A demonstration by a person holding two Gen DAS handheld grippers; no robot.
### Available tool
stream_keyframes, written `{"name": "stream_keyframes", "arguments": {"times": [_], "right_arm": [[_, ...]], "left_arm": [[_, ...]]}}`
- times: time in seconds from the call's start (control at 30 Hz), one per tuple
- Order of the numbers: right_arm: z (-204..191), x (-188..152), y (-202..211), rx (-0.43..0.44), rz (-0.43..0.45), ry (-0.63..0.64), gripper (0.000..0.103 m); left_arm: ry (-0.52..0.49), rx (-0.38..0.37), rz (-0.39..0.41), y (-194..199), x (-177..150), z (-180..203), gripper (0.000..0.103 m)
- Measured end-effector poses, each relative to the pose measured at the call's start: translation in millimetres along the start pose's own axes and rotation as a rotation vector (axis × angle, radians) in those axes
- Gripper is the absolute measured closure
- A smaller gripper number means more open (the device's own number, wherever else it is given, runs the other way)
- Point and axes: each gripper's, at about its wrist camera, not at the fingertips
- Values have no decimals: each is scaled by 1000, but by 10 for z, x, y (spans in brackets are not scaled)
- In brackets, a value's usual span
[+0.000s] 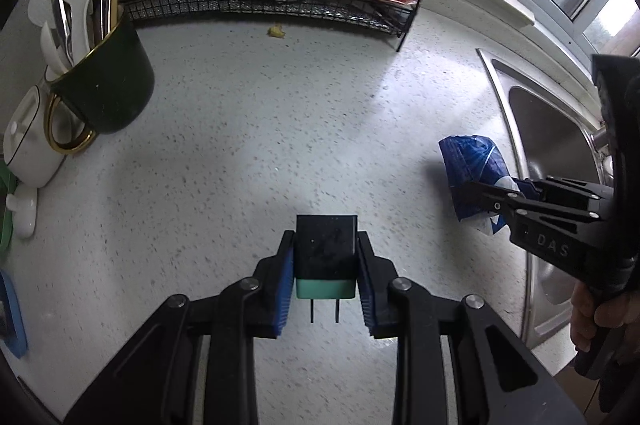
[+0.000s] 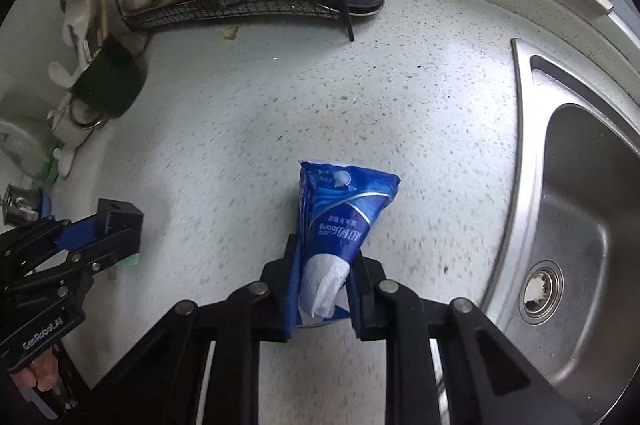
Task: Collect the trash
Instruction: 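Carry the charger and blue-white packet down over the red bucket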
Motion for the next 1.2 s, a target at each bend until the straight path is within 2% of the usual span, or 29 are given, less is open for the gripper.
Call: {"name": "stream_keyframes", "arguments": {"times": [0.23, 0.47, 0.8, 1.03, 1.2], "right_arm": [[172, -273, 588, 49, 56, 10, 85], [334, -644, 1131, 95, 104, 64, 84], [768, -1559, 1723, 135, 129, 133, 84], [978, -2136, 1890, 152, 128, 199, 85], [1164, -2478, 1922, 159, 102, 207, 85]], "left_arm": [[-30, 20, 29, 264, -75, 386, 77], [-49, 37, 71, 594, -308, 1049, 77], [-21, 58, 82, 896, -1019, 2124, 77], [28, 79, 98, 1040, -1573, 2696, 77], [40, 80, 80, 1006, -1912, 2996, 77]]}}
Point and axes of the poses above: each gripper's, at about its wrist camera, not at the fingertips, and y roughly against the way its jaws point, z to its right, x to its top, and after that the axes turned 12 degrees about -y, right-handed
